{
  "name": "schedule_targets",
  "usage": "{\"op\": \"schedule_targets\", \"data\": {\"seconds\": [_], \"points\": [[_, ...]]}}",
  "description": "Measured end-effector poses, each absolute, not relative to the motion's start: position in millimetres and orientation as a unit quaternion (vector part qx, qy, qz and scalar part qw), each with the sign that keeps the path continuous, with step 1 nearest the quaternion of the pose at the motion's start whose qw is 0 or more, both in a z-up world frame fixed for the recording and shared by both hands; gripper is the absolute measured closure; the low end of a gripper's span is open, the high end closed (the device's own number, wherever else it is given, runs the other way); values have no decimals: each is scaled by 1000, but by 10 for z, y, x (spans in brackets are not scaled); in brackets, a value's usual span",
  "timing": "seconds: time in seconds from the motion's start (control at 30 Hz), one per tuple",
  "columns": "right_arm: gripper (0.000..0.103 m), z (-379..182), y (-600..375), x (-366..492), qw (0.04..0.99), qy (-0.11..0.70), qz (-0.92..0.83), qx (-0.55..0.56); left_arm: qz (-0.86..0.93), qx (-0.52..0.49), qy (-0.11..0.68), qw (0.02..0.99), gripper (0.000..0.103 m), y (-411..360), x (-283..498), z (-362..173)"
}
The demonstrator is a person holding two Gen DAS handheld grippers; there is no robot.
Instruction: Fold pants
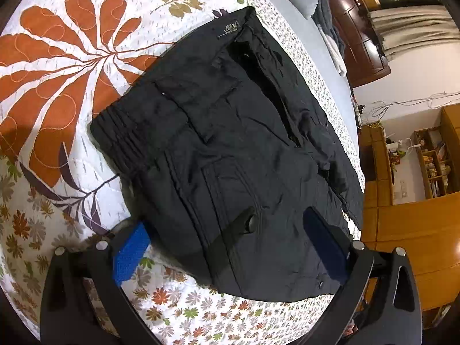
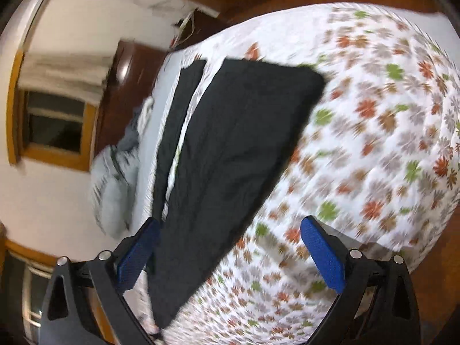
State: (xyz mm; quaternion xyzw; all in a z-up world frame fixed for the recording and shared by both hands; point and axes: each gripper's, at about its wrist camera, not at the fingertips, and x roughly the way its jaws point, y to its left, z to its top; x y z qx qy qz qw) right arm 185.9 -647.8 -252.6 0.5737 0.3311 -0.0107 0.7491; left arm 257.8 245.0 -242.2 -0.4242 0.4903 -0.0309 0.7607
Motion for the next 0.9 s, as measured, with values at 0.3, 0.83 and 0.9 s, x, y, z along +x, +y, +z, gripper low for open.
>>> {"op": "schedule_targets", "data": {"seconds": [0.3,0.83,0.9], "points": [[7,-2570,-6707,2280,739,291,5,608,5,-427,488,762,50,2538,2535,-2480],[98,-2180,-6350,2037,787,336,8,518,16,-413,514,751,96,2810,2223,-2075],[98,-2179,-6211,1944,788,352,19,505,24,-409,520,750,96,2948,2065,-2086]]}}
